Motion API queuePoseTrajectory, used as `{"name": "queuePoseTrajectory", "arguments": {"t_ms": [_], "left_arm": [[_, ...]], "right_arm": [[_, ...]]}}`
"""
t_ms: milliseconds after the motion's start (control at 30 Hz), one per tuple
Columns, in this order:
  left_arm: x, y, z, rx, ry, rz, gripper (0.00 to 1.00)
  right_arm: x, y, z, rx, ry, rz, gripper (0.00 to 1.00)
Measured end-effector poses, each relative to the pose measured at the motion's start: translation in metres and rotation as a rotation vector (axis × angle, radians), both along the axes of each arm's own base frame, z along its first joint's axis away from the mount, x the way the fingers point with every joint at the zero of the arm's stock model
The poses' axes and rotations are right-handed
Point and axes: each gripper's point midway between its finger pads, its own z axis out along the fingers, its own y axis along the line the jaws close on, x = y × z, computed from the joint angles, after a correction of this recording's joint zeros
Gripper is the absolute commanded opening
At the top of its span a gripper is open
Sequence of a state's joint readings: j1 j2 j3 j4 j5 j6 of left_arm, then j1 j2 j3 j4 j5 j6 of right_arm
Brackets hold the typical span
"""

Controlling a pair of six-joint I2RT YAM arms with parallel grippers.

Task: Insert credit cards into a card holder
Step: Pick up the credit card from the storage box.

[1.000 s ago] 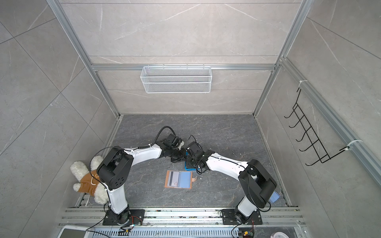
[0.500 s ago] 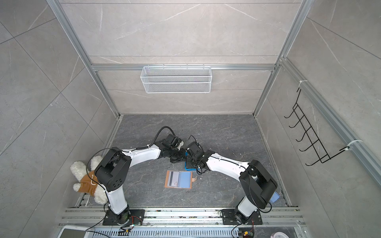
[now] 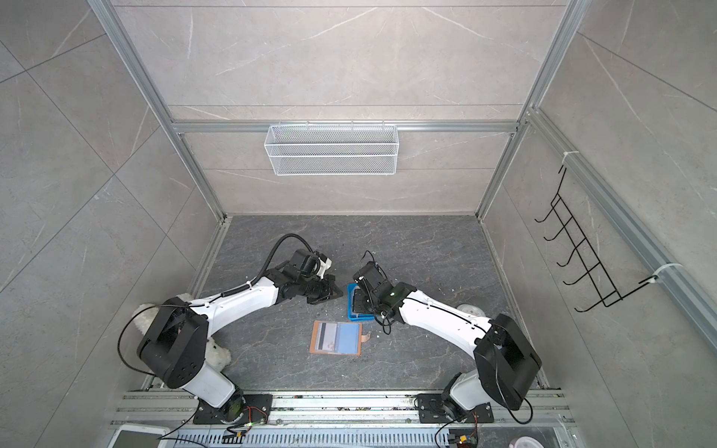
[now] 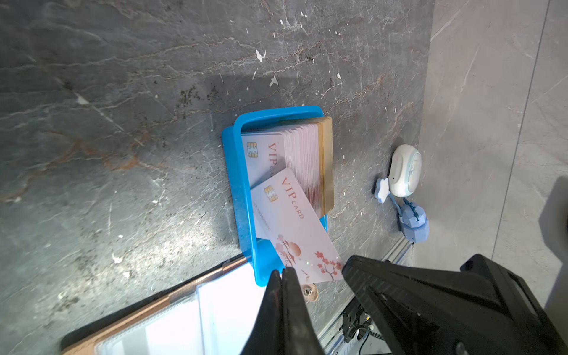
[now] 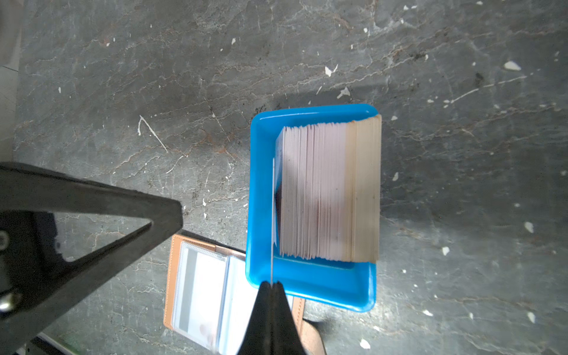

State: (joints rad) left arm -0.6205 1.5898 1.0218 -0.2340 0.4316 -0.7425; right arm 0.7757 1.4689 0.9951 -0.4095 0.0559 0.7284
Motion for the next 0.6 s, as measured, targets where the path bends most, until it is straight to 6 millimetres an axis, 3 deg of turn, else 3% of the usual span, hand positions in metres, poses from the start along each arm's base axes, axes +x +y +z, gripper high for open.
{"name": "queuePoseTrajectory", "arguments": {"t_ms": [333, 600], "left_arm": [[-0.019, 0.008, 0.001, -0.048, 0.021, -0.013, 0.05], [-0.026, 0.002, -0.003, -0.1, 0.038, -0.031, 0.06]], "right_arm": [[0.004, -0.011, 0.015, 0.042, -0.015, -0.003, 0.0], [-0.005, -0.011, 0.003, 0.045, 0.025, 0.019, 0.0]]}}
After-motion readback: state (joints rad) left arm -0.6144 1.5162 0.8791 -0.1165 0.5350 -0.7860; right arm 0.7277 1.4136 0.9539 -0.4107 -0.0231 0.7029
